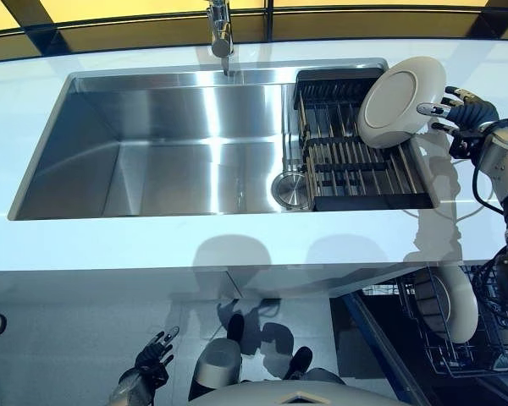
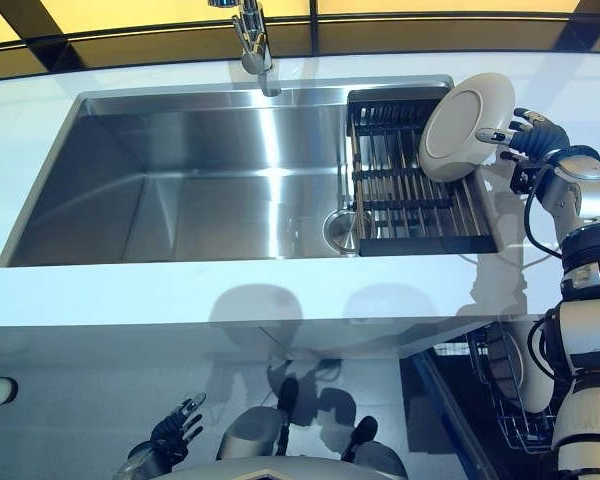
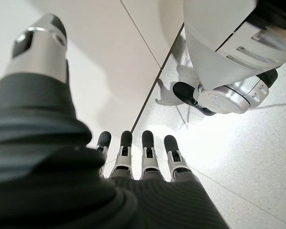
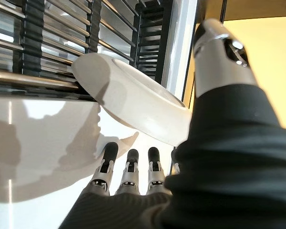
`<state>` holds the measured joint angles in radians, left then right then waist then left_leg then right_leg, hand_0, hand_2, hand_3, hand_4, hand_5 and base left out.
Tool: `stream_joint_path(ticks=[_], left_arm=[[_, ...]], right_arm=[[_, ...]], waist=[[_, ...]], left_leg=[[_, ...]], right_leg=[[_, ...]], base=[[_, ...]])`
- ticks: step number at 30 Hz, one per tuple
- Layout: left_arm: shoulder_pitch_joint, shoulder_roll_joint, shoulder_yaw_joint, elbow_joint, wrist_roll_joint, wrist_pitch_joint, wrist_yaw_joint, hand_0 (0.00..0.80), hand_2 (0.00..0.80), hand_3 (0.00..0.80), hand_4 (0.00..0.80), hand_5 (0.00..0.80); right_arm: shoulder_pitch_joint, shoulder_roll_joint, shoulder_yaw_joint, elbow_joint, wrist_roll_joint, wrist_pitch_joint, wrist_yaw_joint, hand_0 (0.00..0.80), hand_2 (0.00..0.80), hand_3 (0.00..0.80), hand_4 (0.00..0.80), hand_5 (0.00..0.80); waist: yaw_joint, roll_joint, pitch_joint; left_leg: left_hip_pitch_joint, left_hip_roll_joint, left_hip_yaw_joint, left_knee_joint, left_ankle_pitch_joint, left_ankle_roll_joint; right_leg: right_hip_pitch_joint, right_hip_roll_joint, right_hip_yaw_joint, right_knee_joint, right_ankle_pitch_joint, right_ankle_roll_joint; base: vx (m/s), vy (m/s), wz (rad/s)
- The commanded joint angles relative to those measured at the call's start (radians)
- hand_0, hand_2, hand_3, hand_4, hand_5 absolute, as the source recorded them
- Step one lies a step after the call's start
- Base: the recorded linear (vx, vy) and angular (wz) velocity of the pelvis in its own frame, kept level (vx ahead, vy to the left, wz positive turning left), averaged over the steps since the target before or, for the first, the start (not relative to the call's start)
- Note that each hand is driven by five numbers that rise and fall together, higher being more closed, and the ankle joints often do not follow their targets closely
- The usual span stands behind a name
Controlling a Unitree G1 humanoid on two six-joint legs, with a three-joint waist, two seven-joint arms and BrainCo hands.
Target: Take plates into dishwasher
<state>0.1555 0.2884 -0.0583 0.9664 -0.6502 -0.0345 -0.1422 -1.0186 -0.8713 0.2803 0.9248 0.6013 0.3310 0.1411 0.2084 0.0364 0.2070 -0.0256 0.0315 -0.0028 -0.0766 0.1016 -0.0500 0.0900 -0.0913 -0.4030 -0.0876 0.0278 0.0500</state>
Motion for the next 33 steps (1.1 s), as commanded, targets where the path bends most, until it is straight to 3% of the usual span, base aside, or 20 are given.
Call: stream_joint_path(ticks=[1, 6, 7, 9, 10, 11, 15, 17, 33], left_arm=[[-0.011, 0.042, -0.051, 0.008, 0.002, -0.033, -0.014, 0.000, 0.000, 0.000, 0.000, 0.000], [-0.010, 0.046, -0.051, 0.002, -0.004, -0.031, -0.018, 0.000, 0.000, 0.000, 0.000, 0.000], [-0.009, 0.044, -0.051, 0.002, -0.006, -0.033, -0.016, 0.000, 0.000, 0.000, 0.000, 0.000], [-0.006, 0.042, -0.049, -0.001, -0.005, -0.034, -0.014, 0.000, 0.000, 0.000, 0.000, 0.000], [-0.005, 0.041, -0.048, 0.001, -0.005, -0.036, -0.014, 0.000, 0.000, 0.000, 0.000, 0.000], [-0.005, 0.038, -0.048, 0.007, -0.005, -0.039, -0.012, 0.000, 0.000, 0.000, 0.000, 0.000], [0.000, 0.036, -0.046, 0.009, 0.000, -0.037, -0.005, 0.000, 0.000, 0.000, 0.000, 0.000], [0.001, 0.037, -0.045, 0.015, 0.002, -0.038, -0.006, 0.000, 0.000, 0.000, 0.000, 0.000], [0.016, 0.036, -0.038, 0.025, 0.026, -0.049, -0.004, 0.000, 0.000, 0.000, 0.000, 0.000]], right_arm=[[-0.092, -0.034, 0.040, -0.023, 0.026, -0.037, -0.011, 0.000, 0.000, 0.000, 0.000, 0.000], [-0.099, -0.030, 0.042, -0.012, 0.026, -0.028, -0.001, 0.000, 0.000, 0.000, 0.000, 0.000], [-0.101, -0.028, 0.042, -0.007, 0.034, -0.026, 0.004, 0.082, 0.082, 0.082, 0.082, 0.082], [-0.096, -0.022, 0.037, -0.005, 0.033, -0.025, 0.013, 0.395, 0.395, 0.395, 0.395, 0.395], [-0.095, -0.020, 0.037, -0.004, 0.032, -0.025, 0.014, 0.424, 0.424, 0.424, 0.424, 0.424], [-0.095, -0.016, 0.038, 0.005, 0.039, -0.025, 0.024, 0.521, 0.521, 0.521, 0.521, 0.521], [-0.099, -0.006, 0.031, 0.029, 0.049, -0.023, 0.047, 0.653, 0.653, 0.653, 0.653, 0.653], [-0.102, 0.000, 0.032, 0.045, 0.042, -0.027, 0.057, 0.800, 0.800, 0.800, 0.800, 0.800], [-0.106, -0.016, 0.041, 0.105, -0.028, -0.032, 0.074, 0.800, 0.800, 0.800, 0.800, 0.800]], waist=[[0.036, -0.022, -0.014], [0.043, -0.017, -0.011], [0.044, -0.016, -0.010], [0.047, -0.015, -0.009], [0.048, -0.015, -0.010], [0.050, -0.015, -0.010], [0.059, -0.013, -0.012], [0.064, -0.012, -0.014], [0.067, -0.023, -0.046]], left_leg=[[-0.007, -0.013, 0.019, 0.012, -0.039, -0.030], [-0.009, -0.015, 0.013, 0.011, -0.039, -0.028], [-0.009, -0.016, 0.010, 0.011, -0.039, -0.028], [-0.009, -0.017, 0.007, 0.009, -0.039, -0.028], [-0.009, -0.017, 0.006, 0.009, -0.038, -0.028], [-0.009, -0.017, 0.005, 0.009, -0.038, -0.028], [-0.008, -0.019, -0.004, 0.007, -0.038, -0.028], [-0.007, -0.019, -0.008, 0.006, -0.037, -0.029], [0.019, -0.022, -0.013, -0.002, -0.043, -0.026]], right_leg=[[-0.004, -0.038, 0.002, 0.091, -0.074, 0.002], [-0.008, -0.041, -0.003, 0.097, -0.075, 0.002], [-0.010, -0.041, -0.005, 0.098, -0.076, 0.002], [-0.010, -0.043, -0.007, 0.100, -0.076, 0.002], [-0.010, -0.043, -0.008, 0.099, -0.076, 0.002], [-0.008, -0.043, -0.011, 0.099, -0.076, 0.002], [-0.006, -0.044, -0.017, 0.099, -0.077, 0.001], [-0.003, -0.044, -0.022, 0.097, -0.077, 0.001], [0.022, -0.041, -0.026, 0.077, -0.068, 0.008]], base=[[0.031, 0.010, 0.01], [0.006, 0.003, 0.00], [0.000, 0.000, 0.00], [0.000, 0.000, 0.00], [0.000, 0.000, 0.00], [0.008, 0.016, 0.03], [0.003, 0.017, 0.10], [-0.004, 0.018, 0.07], [0.001, 0.004, 0.03]])
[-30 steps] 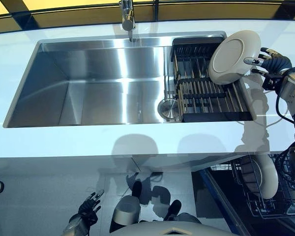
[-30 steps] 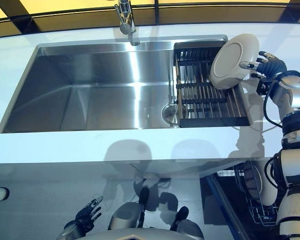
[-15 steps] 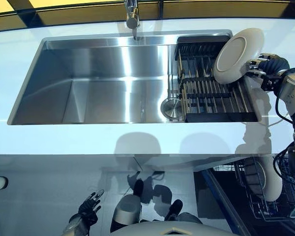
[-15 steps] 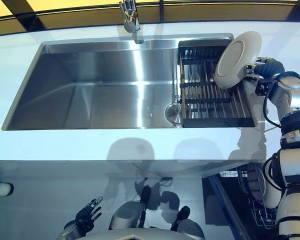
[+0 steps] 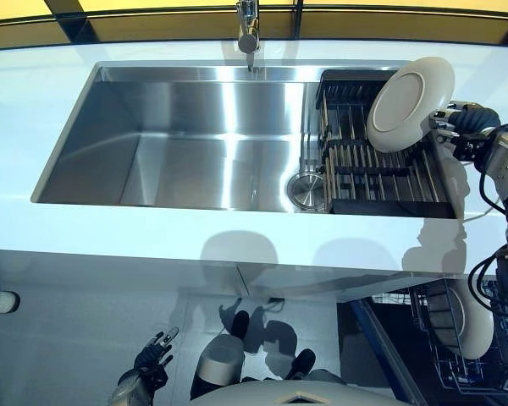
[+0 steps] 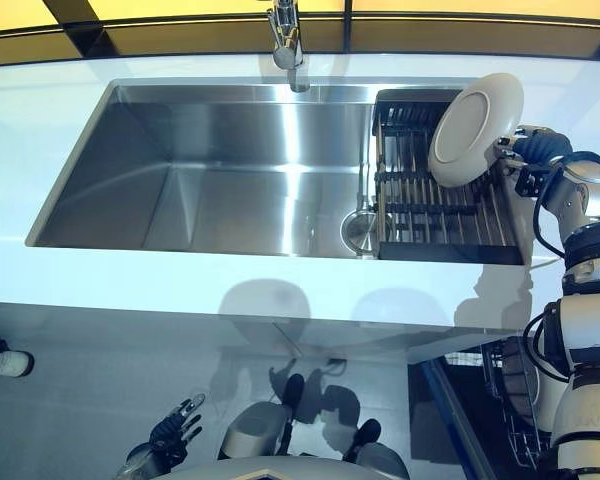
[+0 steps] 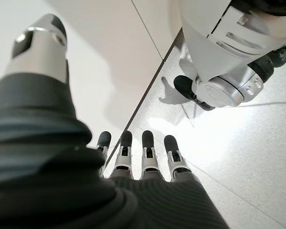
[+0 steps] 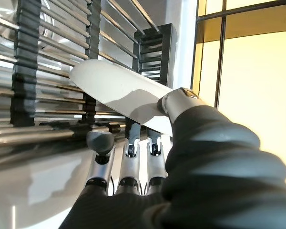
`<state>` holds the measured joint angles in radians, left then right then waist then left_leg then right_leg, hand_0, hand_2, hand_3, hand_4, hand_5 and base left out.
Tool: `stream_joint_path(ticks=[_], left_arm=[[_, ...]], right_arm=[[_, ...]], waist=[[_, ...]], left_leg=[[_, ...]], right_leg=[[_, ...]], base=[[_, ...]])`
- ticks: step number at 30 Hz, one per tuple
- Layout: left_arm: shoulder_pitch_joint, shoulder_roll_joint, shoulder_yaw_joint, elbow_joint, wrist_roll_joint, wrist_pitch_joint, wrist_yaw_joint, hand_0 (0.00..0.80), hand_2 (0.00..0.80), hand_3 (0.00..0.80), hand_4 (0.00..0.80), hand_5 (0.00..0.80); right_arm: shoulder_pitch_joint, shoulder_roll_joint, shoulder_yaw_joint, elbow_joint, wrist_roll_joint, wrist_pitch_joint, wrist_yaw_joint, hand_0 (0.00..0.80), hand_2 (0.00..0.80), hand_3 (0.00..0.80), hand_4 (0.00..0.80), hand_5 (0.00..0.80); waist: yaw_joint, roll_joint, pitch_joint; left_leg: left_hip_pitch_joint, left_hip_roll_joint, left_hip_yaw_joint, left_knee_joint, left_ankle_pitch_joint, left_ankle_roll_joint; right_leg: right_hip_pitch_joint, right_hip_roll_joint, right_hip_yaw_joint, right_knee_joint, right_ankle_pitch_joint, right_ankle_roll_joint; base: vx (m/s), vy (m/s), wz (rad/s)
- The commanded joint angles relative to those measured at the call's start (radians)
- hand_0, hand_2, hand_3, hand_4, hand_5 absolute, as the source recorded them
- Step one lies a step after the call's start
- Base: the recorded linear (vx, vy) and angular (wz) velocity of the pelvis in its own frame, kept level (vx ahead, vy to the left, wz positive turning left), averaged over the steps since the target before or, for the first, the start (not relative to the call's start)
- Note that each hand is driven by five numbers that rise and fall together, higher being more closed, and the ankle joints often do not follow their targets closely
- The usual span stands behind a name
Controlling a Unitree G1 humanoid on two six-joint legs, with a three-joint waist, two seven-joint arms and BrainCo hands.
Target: Take plates into dishwasher
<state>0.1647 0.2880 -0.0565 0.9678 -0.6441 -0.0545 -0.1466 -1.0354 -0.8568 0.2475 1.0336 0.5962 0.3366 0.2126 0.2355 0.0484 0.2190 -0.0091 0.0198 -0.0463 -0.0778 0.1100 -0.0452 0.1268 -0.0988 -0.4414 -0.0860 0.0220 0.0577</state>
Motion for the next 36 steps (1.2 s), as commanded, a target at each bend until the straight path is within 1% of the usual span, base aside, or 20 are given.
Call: stream_joint_path(ticks=[1, 4, 10, 19, 25, 30, 35, 36], left_arm=[[0.007, 0.038, -0.040, 0.022, 0.020, -0.026, 0.002, 0.000, 0.000, 0.000, 0.000, 0.000], [0.007, 0.037, -0.043, 0.018, 0.021, -0.023, 0.008, 0.000, 0.000, 0.000, 0.000, 0.000], [0.002, 0.039, -0.045, 0.019, 0.022, -0.015, 0.016, 0.000, 0.000, 0.000, 0.000, 0.000], [-0.006, 0.045, -0.037, 0.025, 0.017, -0.008, 0.022, 0.000, 0.000, 0.000, 0.000, 0.000], [-0.022, 0.046, -0.036, 0.042, 0.007, -0.007, 0.029, 0.000, 0.000, 0.000, 0.000, 0.000], [-0.037, 0.049, -0.033, 0.057, 0.005, -0.012, 0.031, 0.000, 0.000, 0.000, 0.000, 0.000], [-0.052, 0.049, -0.026, 0.053, -0.004, -0.015, 0.047, 0.000, 0.000, 0.000, 0.000, 0.000], [-0.055, 0.051, -0.021, 0.054, -0.006, -0.015, 0.048, 0.000, 0.000, 0.000, 0.000, 0.000]], right_arm=[[-0.091, -0.032, 0.076, -0.004, -0.030, -0.040, 0.002, 0.800, 0.800, 0.800, 0.800, 0.800], [-0.098, -0.040, 0.087, -0.004, -0.036, -0.047, 0.005, 0.800, 0.800, 0.800, 0.800, 0.800], [-0.101, -0.061, 0.099, -0.046, -0.017, -0.071, 0.006, 0.800, 0.800, 0.800, 0.800, 0.800], [-0.125, -0.096, 0.118, -0.140, 0.049, -0.077, -0.019, 0.800, 0.800, 0.800, 0.800, 0.800], [-0.142, -0.100, 0.119, -0.177, 0.106, -0.094, -0.026, 0.800, 0.800, 0.800, 0.800, 0.800], [-0.145, -0.111, 0.135, -0.211, 0.071, -0.110, -0.026, 0.800, 0.800, 0.800, 0.800, 0.800], [-0.118, -0.145, 0.148, -0.264, -0.029, -0.125, -0.009, 0.800, 0.800, 0.800, 0.800, 0.800], [-0.104, -0.164, 0.154, -0.284, -0.046, -0.123, 0.007, 0.800, 0.800, 0.800, 0.800, 0.800]], waist=[[0.039, -0.037, -0.061], [0.037, -0.041, -0.065], [0.023, -0.058, -0.082], [-0.005, -0.091, -0.113], [-0.020, -0.107, -0.129], [-0.035, -0.117, -0.139], [-0.057, -0.128, -0.142], [-0.067, -0.130, -0.142]], left_leg=[[0.004, -0.011, 0.031, -0.001, -0.052, -0.030], [0.009, -0.010, 0.033, -0.003, -0.053, -0.030], [0.026, -0.006, 0.042, -0.005, -0.059, -0.030], [0.047, -0.004, 0.063, -0.009, -0.072, -0.024], [0.067, -0.002, 0.081, -0.009, -0.083, -0.020], [0.075, -0.003, 0.099, -0.008, -0.090, -0.017], [0.087, -0.005, 0.117, -0.009, -0.099, -0.010], [0.090, -0.006, 0.124, -0.009, -0.101, -0.007]], right_leg=[[-0.014, -0.032, 0.015, 0.074, -0.061, 0.000], [-0.010, -0.029, 0.019, 0.069, -0.059, 0.001], [0.002, -0.021, 0.029, 0.057, -0.055, 0.004], [0.011, -0.011, 0.046, 0.044, -0.048, 0.010], [0.021, -0.006, 0.057, 0.042, -0.047, 0.013], [0.021, -0.005, 0.067, 0.044, -0.046, 0.017], [0.015, -0.006, 0.084, 0.052, -0.042, 0.023], [0.013, -0.006, 0.090, 0.053, -0.041, 0.025]], base=[[0.000, 0.000, 0.00], [0.000, 0.000, 0.00], [-0.009, -0.002, -0.02], [-0.031, 0.006, -0.04], [-0.017, 0.013, -0.09], [-0.015, 0.010, -0.07], [-0.032, 0.013, -0.12], [-0.031, 0.008, -0.13]])
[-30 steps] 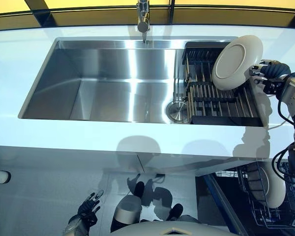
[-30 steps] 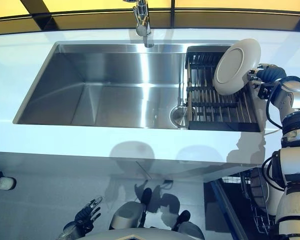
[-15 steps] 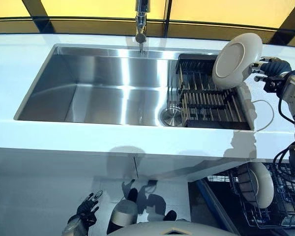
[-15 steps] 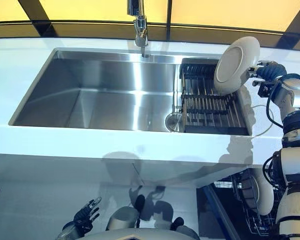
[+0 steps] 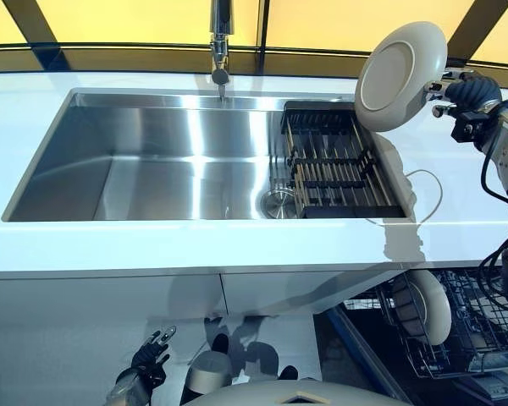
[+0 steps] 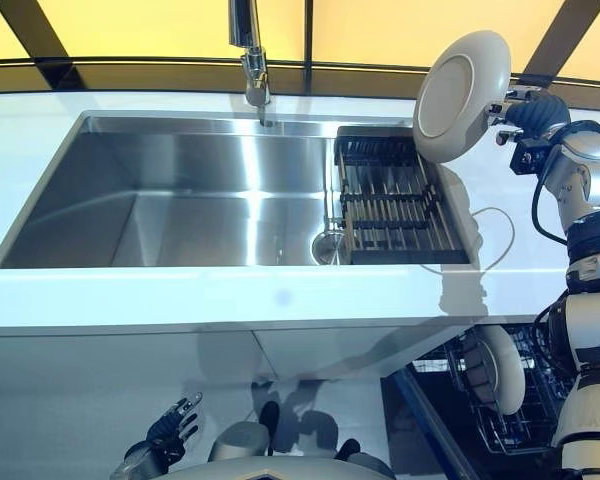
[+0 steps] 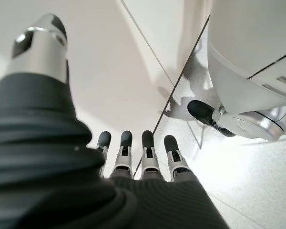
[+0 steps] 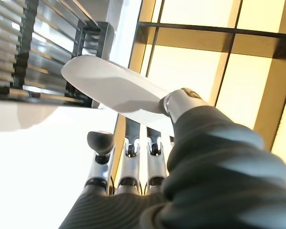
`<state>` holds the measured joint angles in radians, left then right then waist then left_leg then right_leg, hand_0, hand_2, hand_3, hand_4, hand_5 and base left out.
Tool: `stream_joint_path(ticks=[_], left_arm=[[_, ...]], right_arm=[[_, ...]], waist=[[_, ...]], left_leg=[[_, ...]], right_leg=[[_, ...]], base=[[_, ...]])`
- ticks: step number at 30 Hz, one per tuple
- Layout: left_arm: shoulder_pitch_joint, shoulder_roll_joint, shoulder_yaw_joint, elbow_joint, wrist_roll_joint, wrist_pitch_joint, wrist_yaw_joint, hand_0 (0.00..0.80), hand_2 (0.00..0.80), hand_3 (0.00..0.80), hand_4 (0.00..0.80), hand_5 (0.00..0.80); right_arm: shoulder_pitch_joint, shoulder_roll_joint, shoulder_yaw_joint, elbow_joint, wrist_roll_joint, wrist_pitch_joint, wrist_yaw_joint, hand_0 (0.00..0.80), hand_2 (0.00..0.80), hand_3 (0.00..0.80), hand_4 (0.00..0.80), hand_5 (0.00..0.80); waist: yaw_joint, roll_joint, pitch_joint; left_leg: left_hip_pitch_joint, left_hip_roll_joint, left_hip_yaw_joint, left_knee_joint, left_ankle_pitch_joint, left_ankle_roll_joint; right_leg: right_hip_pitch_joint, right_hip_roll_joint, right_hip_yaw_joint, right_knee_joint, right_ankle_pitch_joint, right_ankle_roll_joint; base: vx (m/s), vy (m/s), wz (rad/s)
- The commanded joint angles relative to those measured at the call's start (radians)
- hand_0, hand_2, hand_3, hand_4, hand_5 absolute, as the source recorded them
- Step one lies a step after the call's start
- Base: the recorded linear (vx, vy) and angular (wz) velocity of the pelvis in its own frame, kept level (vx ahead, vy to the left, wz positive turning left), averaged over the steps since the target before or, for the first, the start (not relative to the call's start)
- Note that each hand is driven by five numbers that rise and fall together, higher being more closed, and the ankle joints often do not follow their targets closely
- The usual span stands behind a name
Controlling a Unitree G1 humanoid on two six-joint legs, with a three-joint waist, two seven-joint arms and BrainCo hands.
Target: Take plates into dishwasher
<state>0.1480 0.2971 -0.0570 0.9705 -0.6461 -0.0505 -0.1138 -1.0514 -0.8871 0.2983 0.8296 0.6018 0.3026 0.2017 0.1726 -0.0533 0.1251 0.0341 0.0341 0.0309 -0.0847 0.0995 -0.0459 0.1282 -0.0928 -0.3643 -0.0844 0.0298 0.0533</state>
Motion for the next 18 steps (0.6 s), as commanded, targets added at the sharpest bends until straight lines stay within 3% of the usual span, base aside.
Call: stream_joint_path(ticks=[1, 18], left_arm=[[-0.040, 0.043, -0.019, 0.052, -0.004, -0.020, 0.015, 0.000, 0.000, 0.000, 0.000, 0.000], [-0.064, 0.040, 0.017, 0.052, -0.002, -0.033, 0.026, 0.000, 0.000, 0.000, 0.000, 0.000]], right_arm=[[-0.083, -0.139, 0.103, -0.086, -0.059, -0.088, 0.021, 0.800, 0.800, 0.800, 0.800, 0.800], [0.241, -0.278, -0.079, -0.206, -0.190, -0.162, 0.107, 0.800, 0.800, 0.800, 0.800, 0.800]], waist=[[-0.006, -0.029, -0.048], [-0.113, -0.041, -0.040]], left_leg=[[0.048, -0.020, 0.050, -0.003, -0.092, -0.006], [0.073, -0.016, 0.140, 0.005, -0.125, 0.016]], right_leg=[[0.010, -0.012, 0.015, 0.052, -0.048, 0.030], [-0.030, -0.002, 0.104, 0.068, -0.033, 0.048]], base=[[-0.033, 0.005, -0.07], [-0.031, 0.003, -0.20]])
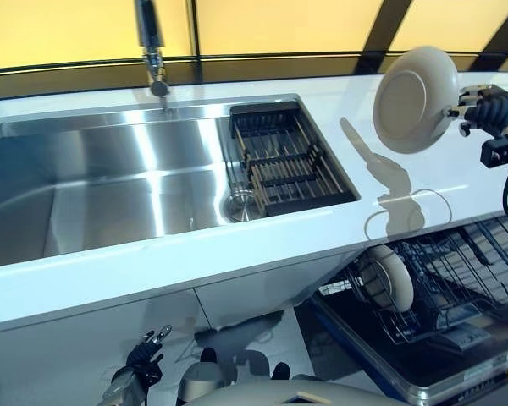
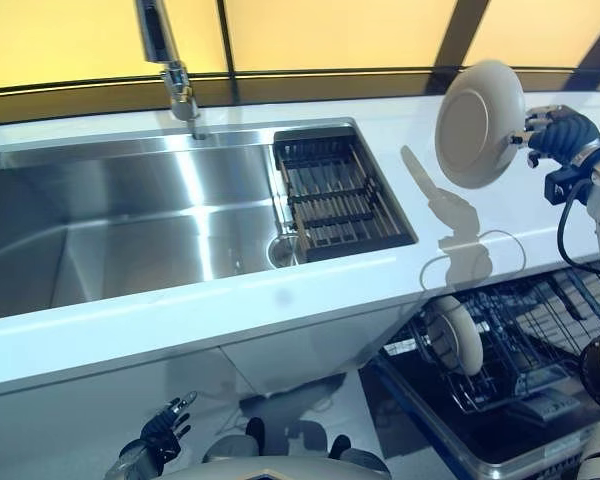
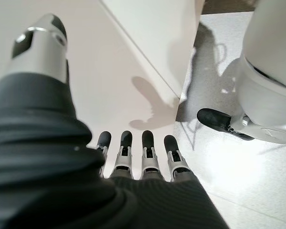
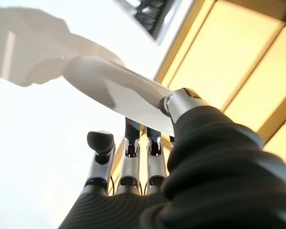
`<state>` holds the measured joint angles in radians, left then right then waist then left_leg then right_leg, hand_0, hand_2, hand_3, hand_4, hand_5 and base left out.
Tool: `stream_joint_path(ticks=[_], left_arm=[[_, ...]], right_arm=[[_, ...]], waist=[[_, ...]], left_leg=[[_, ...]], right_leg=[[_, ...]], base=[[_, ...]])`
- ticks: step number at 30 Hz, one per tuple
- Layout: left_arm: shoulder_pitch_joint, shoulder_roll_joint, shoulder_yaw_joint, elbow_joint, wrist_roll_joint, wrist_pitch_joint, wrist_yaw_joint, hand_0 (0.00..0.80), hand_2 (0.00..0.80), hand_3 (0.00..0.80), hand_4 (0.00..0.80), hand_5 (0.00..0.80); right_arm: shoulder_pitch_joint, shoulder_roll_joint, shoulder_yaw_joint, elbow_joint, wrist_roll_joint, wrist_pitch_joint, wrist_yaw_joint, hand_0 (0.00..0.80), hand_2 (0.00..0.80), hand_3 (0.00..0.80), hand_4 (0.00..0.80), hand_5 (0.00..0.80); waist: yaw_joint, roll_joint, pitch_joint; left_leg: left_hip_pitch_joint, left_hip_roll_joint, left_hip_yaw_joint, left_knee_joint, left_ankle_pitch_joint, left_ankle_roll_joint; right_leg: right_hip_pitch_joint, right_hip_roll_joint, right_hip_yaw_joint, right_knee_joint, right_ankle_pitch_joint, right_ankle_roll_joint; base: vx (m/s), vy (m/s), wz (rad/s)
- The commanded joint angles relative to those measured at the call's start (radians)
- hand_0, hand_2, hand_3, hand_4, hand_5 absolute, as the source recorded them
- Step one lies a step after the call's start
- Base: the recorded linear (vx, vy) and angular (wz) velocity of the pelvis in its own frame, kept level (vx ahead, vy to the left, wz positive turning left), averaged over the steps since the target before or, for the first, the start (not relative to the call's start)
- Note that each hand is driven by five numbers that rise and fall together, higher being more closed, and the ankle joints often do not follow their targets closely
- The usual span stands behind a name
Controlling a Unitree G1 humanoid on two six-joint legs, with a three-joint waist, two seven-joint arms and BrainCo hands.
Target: Take plates into dishwasher
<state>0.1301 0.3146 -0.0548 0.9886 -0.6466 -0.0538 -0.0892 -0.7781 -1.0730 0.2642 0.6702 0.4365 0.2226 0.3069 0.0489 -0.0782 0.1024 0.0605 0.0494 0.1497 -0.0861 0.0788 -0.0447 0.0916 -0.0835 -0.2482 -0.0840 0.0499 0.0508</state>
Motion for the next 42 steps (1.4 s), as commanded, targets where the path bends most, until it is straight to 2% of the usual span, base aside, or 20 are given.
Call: stream_joint_path(ticks=[1, 14, 22, 30, 32, 42], left_arm=[[-0.046, 0.023, 0.015, 0.035, -0.002, -0.032, 0.002, 0.000, 0.000, 0.000, 0.000, 0.000], [-0.054, 0.024, 0.050, 0.031, 0.015, -0.041, -0.001, 0.000, 0.000, 0.000, 0.000, 0.000], [-0.059, 0.024, 0.059, 0.033, 0.019, -0.043, 0.004, 0.000, 0.000, 0.000, 0.000, 0.000], [-0.067, 0.016, 0.071, 0.030, 0.022, -0.046, 0.009, 0.000, 0.000, 0.000, 0.000, 0.000], [-0.070, 0.015, 0.076, 0.028, 0.027, -0.043, 0.014, 0.000, 0.000, 0.000, 0.000, 0.000], [-0.082, 0.020, 0.076, 0.022, 0.029, -0.034, 0.023, 0.000, 0.000, 0.000, 0.000, 0.000]], right_arm=[[-0.014, -0.096, -0.057, -0.052, -0.033, -0.082, 0.004, 0.800, 0.800, 0.800, 0.800, 0.800], [0.329, -0.122, -0.291, -0.144, -0.094, -0.110, 0.018, 0.800, 0.800, 0.800, 0.800, 0.800], [0.458, -0.121, -0.379, -0.167, -0.116, -0.103, 0.048, 0.800, 0.800, 0.800, 0.800, 0.800], [0.574, -0.042, -0.411, -0.186, -0.175, -0.099, 0.085, 0.800, 0.800, 0.800, 0.800, 0.800], [0.613, -0.013, -0.416, -0.178, -0.209, -0.119, 0.096, 0.800, 0.800, 0.800, 0.800, 0.800], [0.651, 0.063, -0.372, -0.173, -0.299, -0.150, 0.102, 0.800, 0.800, 0.800, 0.800, 0.800]], waist=[[0.007, -0.017, -0.017], [-0.061, -0.026, -0.006], [-0.087, -0.029, -0.007], [-0.102, -0.029, 0.000], [-0.105, -0.029, 0.004], [-0.108, -0.024, 0.012]], left_leg=[[0.048, -0.031, 0.023, 0.006, -0.105, 0.016], [0.057, -0.019, 0.062, 0.007, -0.114, 0.028], [0.055, -0.016, 0.072, 0.008, -0.116, 0.030], [0.053, -0.012, 0.079, 0.009, -0.118, 0.032], [0.054, -0.012, 0.079, 0.009, -0.119, 0.033], [0.051, -0.015, 0.076, 0.013, -0.121, 0.035]], right_leg=[[0.005, -0.011, -0.009, 0.070, -0.054, 0.050], [-0.025, 0.003, 0.050, 0.092, -0.051, 0.058], [-0.040, 0.011, 0.074, 0.099, -0.051, 0.058], [-0.048, 0.015, 0.085, 0.104, -0.051, 0.059], [-0.048, 0.016, 0.088, 0.104, -0.051, 0.059], [-0.051, 0.017, 0.092, 0.106, -0.052, 0.058]], base=[[-0.016, 0.008, -0.19], [-0.022, -0.003, -0.15], [-0.012, -0.002, -0.03], [-0.019, -0.004, -0.08], [0.000, 0.000, 0.00], [0.000, 0.000, 0.00]])
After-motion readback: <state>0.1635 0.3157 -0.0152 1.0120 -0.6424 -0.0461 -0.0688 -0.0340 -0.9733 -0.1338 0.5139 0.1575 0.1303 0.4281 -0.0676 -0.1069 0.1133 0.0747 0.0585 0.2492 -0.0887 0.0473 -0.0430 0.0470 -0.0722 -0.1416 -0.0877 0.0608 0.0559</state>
